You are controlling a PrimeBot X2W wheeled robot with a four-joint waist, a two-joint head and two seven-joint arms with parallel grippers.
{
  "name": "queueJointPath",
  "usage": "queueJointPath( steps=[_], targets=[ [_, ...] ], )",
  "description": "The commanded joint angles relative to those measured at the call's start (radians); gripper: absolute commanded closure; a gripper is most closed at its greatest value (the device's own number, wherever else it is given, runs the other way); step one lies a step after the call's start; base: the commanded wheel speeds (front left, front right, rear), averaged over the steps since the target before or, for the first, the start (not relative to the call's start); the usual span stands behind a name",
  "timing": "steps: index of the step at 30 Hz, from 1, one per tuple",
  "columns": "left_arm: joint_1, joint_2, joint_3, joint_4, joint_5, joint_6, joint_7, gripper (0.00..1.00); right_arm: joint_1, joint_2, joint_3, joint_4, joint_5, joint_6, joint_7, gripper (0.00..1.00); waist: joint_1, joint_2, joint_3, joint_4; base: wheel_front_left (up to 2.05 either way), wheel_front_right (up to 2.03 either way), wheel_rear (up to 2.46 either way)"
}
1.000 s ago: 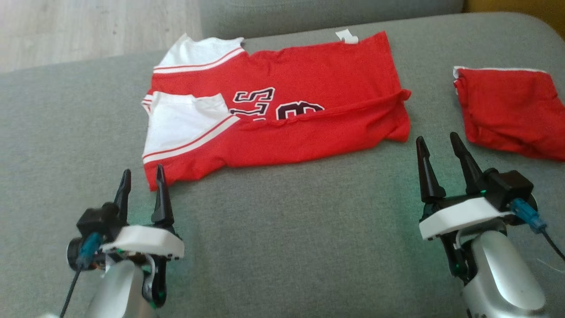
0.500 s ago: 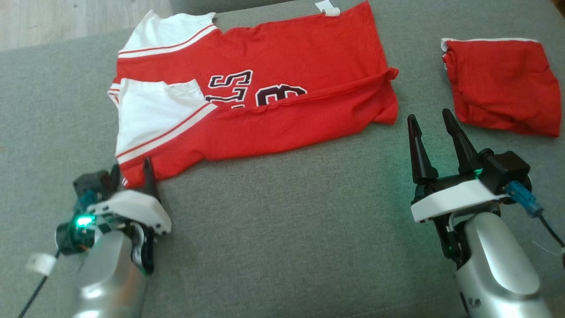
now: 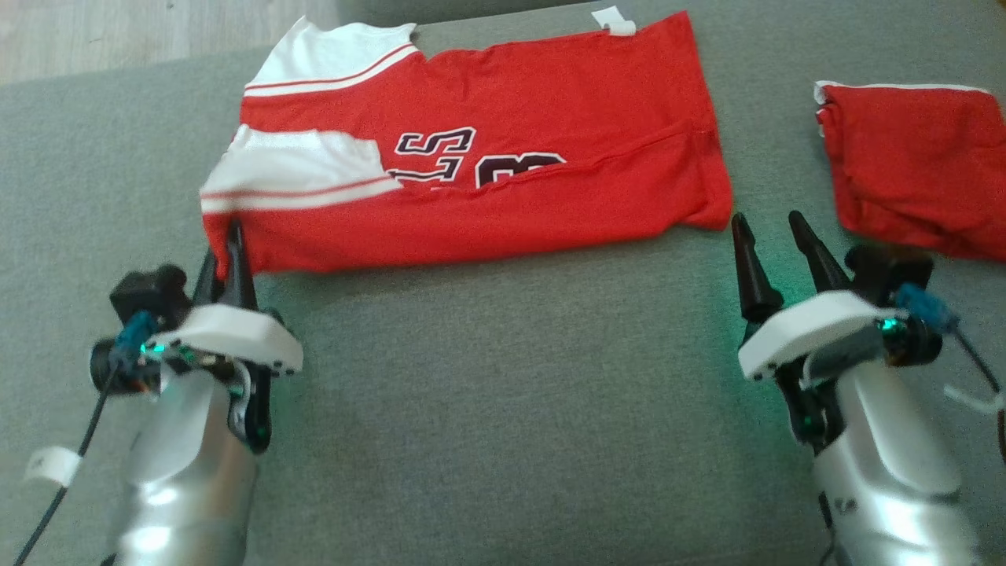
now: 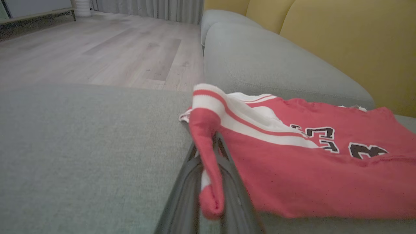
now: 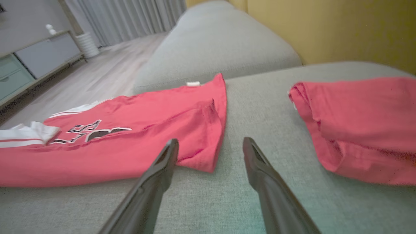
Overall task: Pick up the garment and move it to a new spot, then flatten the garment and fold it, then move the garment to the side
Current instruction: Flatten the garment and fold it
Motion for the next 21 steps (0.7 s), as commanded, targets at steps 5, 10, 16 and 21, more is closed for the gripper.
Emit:
queueJointPath(
  steps=[5, 10, 16, 21],
  targets=[
    [-0.039, 0.042, 0.002, -0.163, 0.052, -0.01, -0.017, 1.0, -0.127, 0.021, -0.032, 0.095, 0.081, 0.003, 0.088, 0.0, -0.0001, 0.0, 0.017, 0.023, 0.0, 0.0, 0.0],
    [-0.015, 0.034, -0.012, -0.244, 0.079, -0.019, -0.018, 1.0, -0.218, 0.022, -0.03, 0.255, 0.193, 0.003, 0.127, 0.0, -0.0001, 0.0, 0.031, 0.046, 0.0, 0.0, 0.0],
    [0.0, 0.025, -0.021, -0.265, 0.09, -0.025, -0.018, 1.0, -0.294, 0.022, 0.049, 0.41, 0.281, 0.003, 0.121, 0.0, -0.0001, 0.0, 0.037, 0.064, 0.0, 0.0, 0.0],
    [0.008, 0.036, -0.012, -0.26, 0.097, -0.023, -0.018, 1.0, -0.327, 0.022, 0.131, 0.479, 0.288, 0.003, 0.07, 1.0, -0.0001, 0.0, 0.032, 0.063, 0.0, 0.0, 0.0]
  ],
)
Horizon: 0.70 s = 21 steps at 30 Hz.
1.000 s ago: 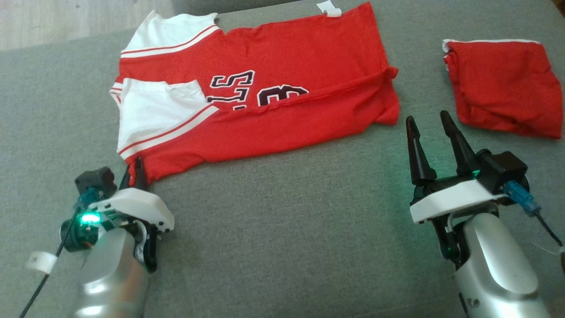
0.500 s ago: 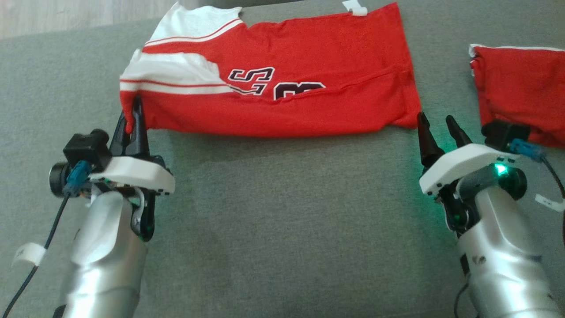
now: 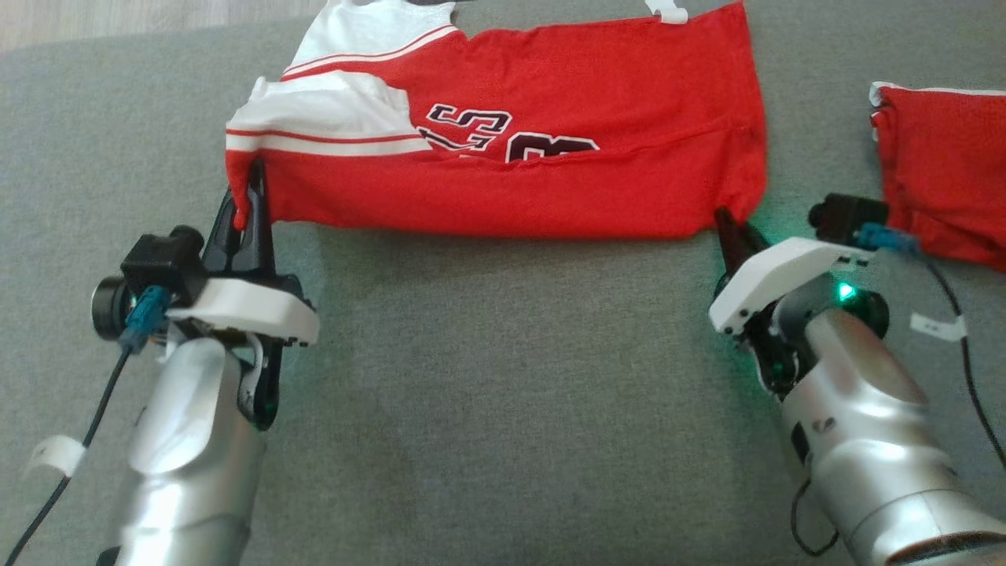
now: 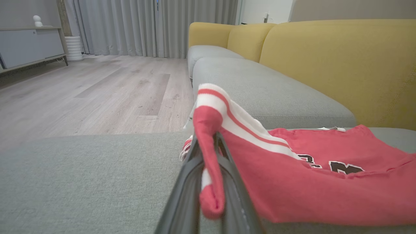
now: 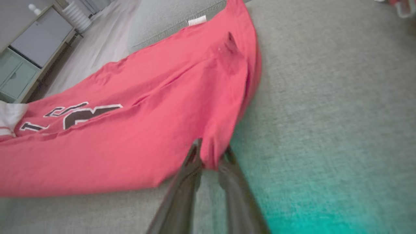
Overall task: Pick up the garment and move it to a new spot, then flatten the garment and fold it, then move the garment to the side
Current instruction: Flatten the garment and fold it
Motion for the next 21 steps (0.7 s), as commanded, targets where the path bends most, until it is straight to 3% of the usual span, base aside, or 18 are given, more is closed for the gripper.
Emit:
queueJointPath(
  steps=[1, 10, 21],
  targets=[
    [-0.002, 0.034, 0.031, -0.027, 0.005, 0.003, -0.01, 1.0, -0.019, 0.014, 0.022, -0.014, -0.009, 0.004, -0.015, 1.0, 0.0, 0.0, -0.005, -0.005, 0.0, 0.0, 0.0],
    [0.041, 0.061, 0.056, -0.012, 0.007, -0.001, -0.01, 1.0, -0.047, -0.026, 0.059, 0.058, -0.129, 0.004, -0.087, 1.0, 0.0, 0.0, -0.057, -0.035, 0.0, 0.0, 0.0],
    [0.144, 0.041, 0.021, 0.008, 0.003, -0.028, -0.01, 1.0, 0.052, -0.151, 0.197, -0.078, -0.067, 0.004, 0.071, 1.0, 0.0, 0.0, -0.171, -0.045, 0.0, 0.0, 0.0]
  ],
)
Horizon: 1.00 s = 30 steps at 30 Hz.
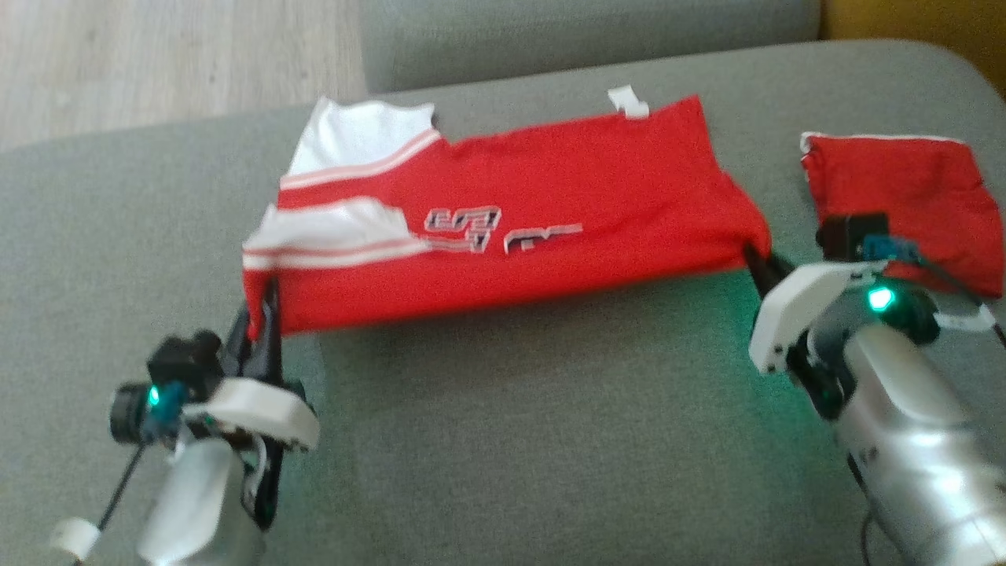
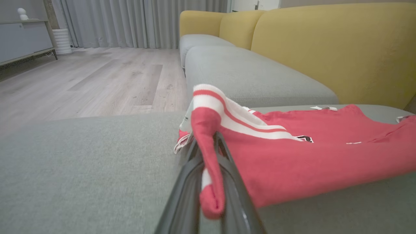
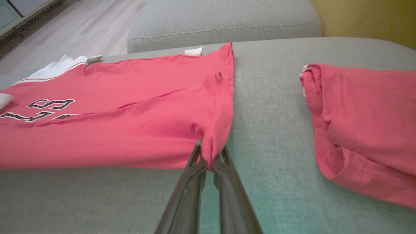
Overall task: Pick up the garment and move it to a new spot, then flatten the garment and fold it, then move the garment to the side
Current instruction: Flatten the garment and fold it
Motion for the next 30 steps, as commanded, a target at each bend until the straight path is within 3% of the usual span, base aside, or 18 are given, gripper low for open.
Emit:
queueJointPath(
  steps=[1, 8, 15, 16, 17, 20, 22, 23, 24, 30],
  targets=[
    [-0.004, 0.021, 0.018, -0.018, -0.01, -0.004, -0.008, 1.0, 0.034, -0.025, 0.033, -0.052, 0.024, 0.003, 0.03, 1.0, 0.0001, 0.0, -0.037, -0.003, 0.0, 0.0, 0.0],
    [0.102, 0.013, -0.021, -0.012, -0.05, -0.021, 0.058, 1.0, 0.168, -0.115, 0.086, -0.21, 0.115, 0.003, 0.193, 1.0, 0.0001, 0.0, -0.107, -0.003, 0.0, 0.0, 0.0],
    [0.187, 0.024, -0.048, -0.071, -0.074, -0.025, 0.146, 1.0, 0.309, -0.163, 0.027, -0.36, 0.153, 0.003, 0.284, 1.0, 0.0001, 0.0, -0.12, 0.0, 0.0, 0.0, 0.0],
    [0.195, 0.026, -0.049, -0.084, -0.075, -0.024, 0.154, 1.0, 0.324, -0.163, 0.006, -0.379, 0.147, 0.003, 0.279, 0.94, 0.0001, 0.0, -0.119, -0.001, 0.0, 0.0, 0.0],
    [0.201, 0.028, -0.049, -0.096, -0.077, -0.022, 0.159, 1.0, 0.337, -0.161, -0.018, -0.398, 0.138, 0.003, 0.269, 0.0, 0.0001, 0.0, -0.117, -0.004, 0.0, 0.0, 0.0],
    [0.211, 0.034, -0.049, -0.127, -0.078, -0.011, 0.175, 1.0, 0.358, -0.143, -0.086, -0.452, 0.107, 0.003, 0.25, 0.0, 0.0001, 0.0, -0.106, -0.013, 0.0, 0.0, 0.0],
    [0.207, 0.037, -0.048, -0.146, -0.076, 0.0, 0.18, 0.46, 0.358, -0.132, -0.136, -0.49, 0.076, 0.003, 0.227, 0.0, 0.0001, 0.0, -0.097, -0.021, 0.0, 0.0, 0.0],
    [0.207, 0.037, -0.048, -0.146, -0.076, 0.0, 0.18, 0.46, 0.358, -0.132, -0.136, -0.49, 0.076, 0.003, 0.227, 0.0, 0.0001, 0.0, -0.097, -0.021, 0.0, 0.0, 0.0],
    [0.203, 0.039, -0.047, -0.155, -0.075, 0.006, 0.179, 0.01, 0.355, -0.127, -0.159, -0.512, 0.055, 0.003, 0.212, 0.0, 0.0001, 0.0, -0.093, -0.025, 0.0, 0.0, 0.0],
    [0.154, 0.045, -0.032, -0.216, -0.068, 0.038, 0.143, 0.0, 0.326, -0.077, -0.277, -0.633, -0.049, 0.003, 0.099, 0.0, 0.0001, 0.0, -0.055, -0.049, 0.0, 0.0, 0.0]
  ],
)
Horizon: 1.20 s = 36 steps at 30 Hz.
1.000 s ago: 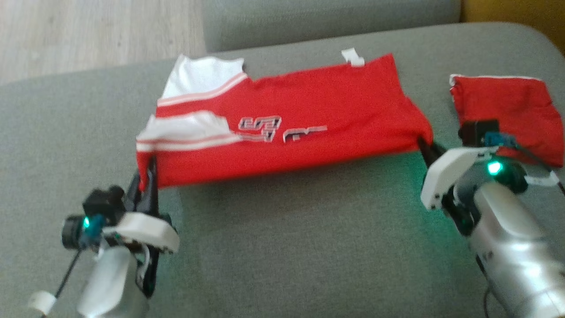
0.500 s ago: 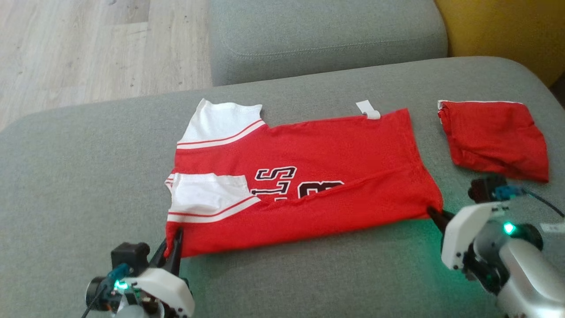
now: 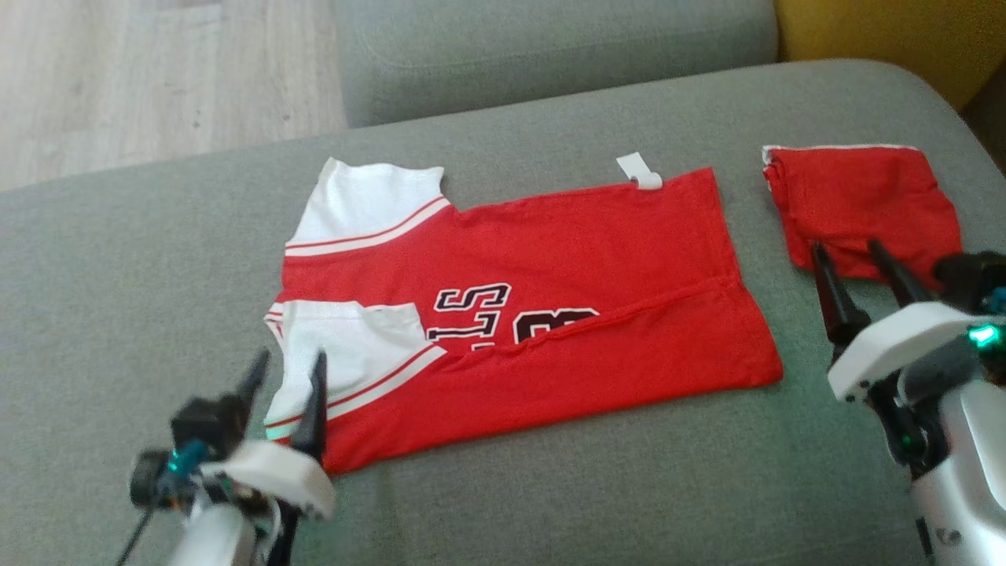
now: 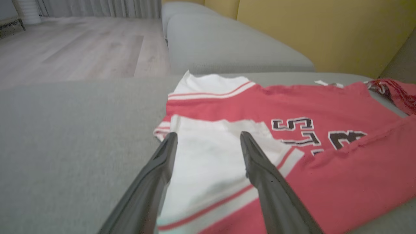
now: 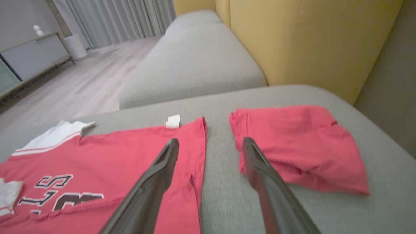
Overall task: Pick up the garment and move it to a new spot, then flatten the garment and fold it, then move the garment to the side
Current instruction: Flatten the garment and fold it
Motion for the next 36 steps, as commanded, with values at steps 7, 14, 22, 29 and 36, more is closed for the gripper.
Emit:
queueJointPath(
  steps=[7, 14, 22, 29, 36],
  targets=[
    [-0.193, 0.037, 0.072, -0.104, -0.006, -0.003, -0.106, 0.0, -0.083, 0.031, -0.002, -0.113, -0.062, 0.004, -0.091, 0.0, -0.0001, 0.0, 0.07, -0.03, 0.0, 0.0, 0.0],
    [-0.422, 0.118, 0.036, -0.052, 0.001, -0.047, -0.026, 0.0, -0.159, 0.051, 0.006, -0.135, -0.095, 0.004, -0.112, 0.0, -0.0001, 0.0, 0.185, -0.051, 0.0, 0.0, 0.0],
    [-0.683, 0.241, -0.112, 0.125, -0.057, -0.068, 0.185, 0.0, -0.288, 0.063, 0.052, -0.113, -0.117, 0.004, -0.121, 0.0, -0.0001, 0.0, 0.312, -0.103, 0.0, 0.0, 0.0],
    [-0.824, 0.346, -0.221, 0.269, -0.161, -0.068, 0.27, 0.0, -0.375, 0.079, 0.098, -0.081, -0.116, 0.004, -0.136, 0.0, -0.0001, 0.0, 0.391, -0.151, 0.0, 0.0, 0.0],
    [-0.905, 0.392, -0.273, 0.358, -0.199, -0.068, 0.278, 0.0, -0.428, 0.09, 0.124, -0.062, -0.113, 0.004, -0.142, 0.0, -0.0001, 0.0, 0.451, -0.19, 0.0, 0.0, 0.0]
  ],
)
